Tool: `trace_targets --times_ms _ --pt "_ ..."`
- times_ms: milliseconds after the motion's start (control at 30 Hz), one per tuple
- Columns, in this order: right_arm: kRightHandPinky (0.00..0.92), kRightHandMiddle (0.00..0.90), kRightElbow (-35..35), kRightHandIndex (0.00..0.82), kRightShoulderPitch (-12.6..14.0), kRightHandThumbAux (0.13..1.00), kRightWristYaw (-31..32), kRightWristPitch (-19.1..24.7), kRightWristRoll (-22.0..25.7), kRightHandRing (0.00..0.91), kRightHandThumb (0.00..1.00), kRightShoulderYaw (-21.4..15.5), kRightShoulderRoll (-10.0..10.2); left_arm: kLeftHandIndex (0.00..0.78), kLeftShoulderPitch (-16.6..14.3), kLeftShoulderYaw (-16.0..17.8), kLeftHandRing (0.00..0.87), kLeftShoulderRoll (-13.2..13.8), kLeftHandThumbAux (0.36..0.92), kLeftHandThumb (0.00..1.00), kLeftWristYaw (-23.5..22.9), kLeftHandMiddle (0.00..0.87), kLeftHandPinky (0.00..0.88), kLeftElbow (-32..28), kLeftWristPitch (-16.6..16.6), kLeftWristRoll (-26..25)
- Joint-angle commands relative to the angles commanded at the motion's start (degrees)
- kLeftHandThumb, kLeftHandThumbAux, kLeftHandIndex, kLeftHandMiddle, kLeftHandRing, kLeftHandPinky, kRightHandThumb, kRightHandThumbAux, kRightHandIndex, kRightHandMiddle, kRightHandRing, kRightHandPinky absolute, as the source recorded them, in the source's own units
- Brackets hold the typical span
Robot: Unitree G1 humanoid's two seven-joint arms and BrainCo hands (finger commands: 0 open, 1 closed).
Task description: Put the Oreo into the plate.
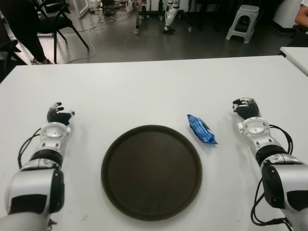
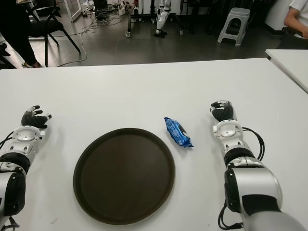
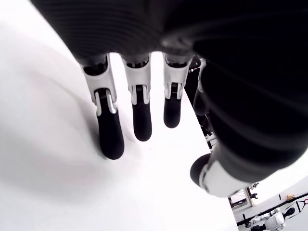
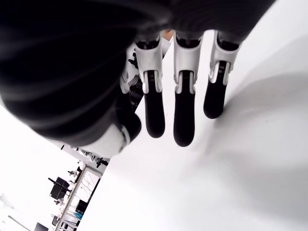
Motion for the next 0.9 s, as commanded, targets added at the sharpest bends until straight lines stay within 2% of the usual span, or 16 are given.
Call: trace_targets --times_ms 467,900 --pt "0.447 0.379 0.01 0.411 -0.09 0.728 -0.75 -0.14 -1.24 0.412 0.690 1.05 -0.18 0.097 -0.08 0.30 0.183 0.01 0.776 0.277 -0.31 0.156 0.206 0.01 -0.07 -0.15" --pt "0.467 0.364 -0.02 0.408 -0.05 0.727 -0.20 -0.12 -0.22 0.411 0.689 0.32 -0.01 0.115 0.10 0.79 0.194 -0.05 0.778 0.328 -0.32 0.163 0.218 0.06 -0.36 -0.54"
